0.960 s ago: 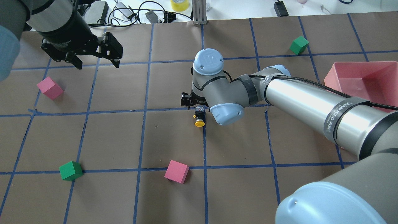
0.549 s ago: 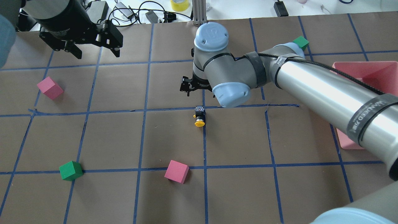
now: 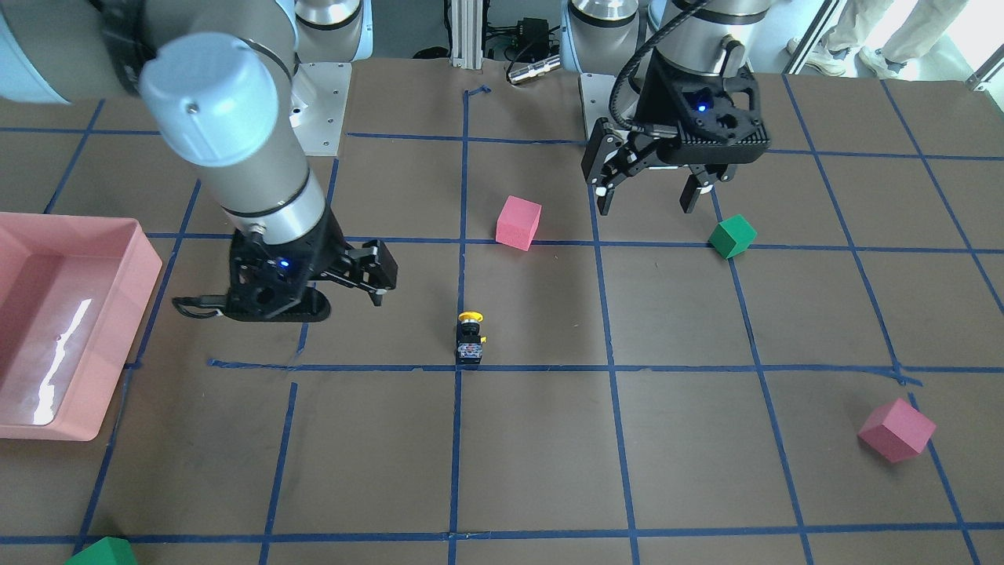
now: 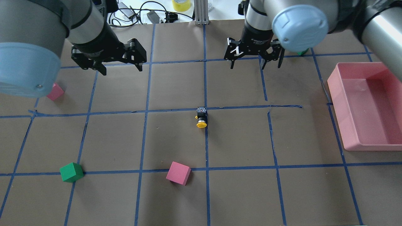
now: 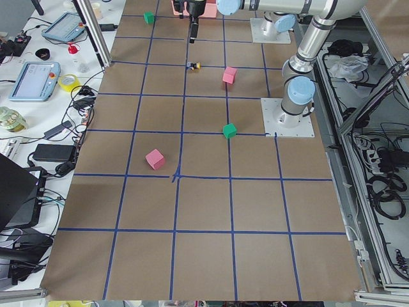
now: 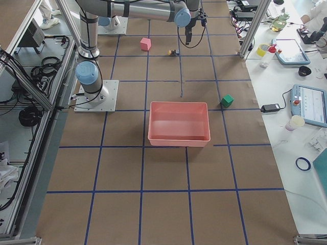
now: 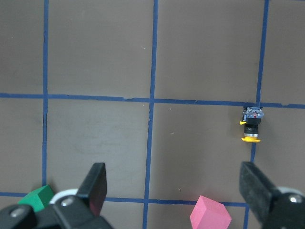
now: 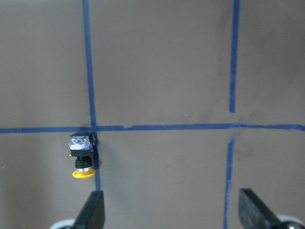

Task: Align button upright
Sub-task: 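Open and raise the right gripper while the left arm reaches toward the button, then lower the left gripper over the button and grasp its body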

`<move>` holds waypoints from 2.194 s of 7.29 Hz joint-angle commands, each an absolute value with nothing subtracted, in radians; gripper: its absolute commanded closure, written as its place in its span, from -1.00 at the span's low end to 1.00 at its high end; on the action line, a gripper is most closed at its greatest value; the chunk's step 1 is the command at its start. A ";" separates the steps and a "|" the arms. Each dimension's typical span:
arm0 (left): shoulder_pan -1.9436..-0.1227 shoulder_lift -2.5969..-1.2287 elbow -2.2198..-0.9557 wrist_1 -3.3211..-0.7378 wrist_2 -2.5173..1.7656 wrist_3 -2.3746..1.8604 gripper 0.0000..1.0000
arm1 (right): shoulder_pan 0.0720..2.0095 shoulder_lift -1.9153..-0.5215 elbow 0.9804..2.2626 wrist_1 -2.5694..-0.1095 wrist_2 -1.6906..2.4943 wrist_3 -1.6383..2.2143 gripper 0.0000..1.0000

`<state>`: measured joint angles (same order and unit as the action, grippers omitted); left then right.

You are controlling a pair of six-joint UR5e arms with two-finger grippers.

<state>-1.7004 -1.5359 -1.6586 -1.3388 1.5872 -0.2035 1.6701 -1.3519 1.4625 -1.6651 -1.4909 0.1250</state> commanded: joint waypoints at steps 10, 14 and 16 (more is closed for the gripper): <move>-2.104 -1.945 -2.105 -0.169 1.883 -0.546 -1.00 | 1.583 -1.528 1.473 -1.542 -1.467 -0.015 -1.00; -2.126 -2.092 -2.157 0.086 1.888 -0.523 -1.00 | 1.585 -1.537 1.447 -1.529 -1.526 0.002 -1.00; -2.131 -2.101 -2.157 0.097 1.888 -0.506 -0.65 | 1.594 -1.539 1.440 -1.528 -1.529 0.056 -1.00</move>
<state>-2.1281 -2.0917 -2.1551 0.0853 1.8880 -0.5157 1.5874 -1.5369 1.4462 -1.5290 -1.5226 0.0236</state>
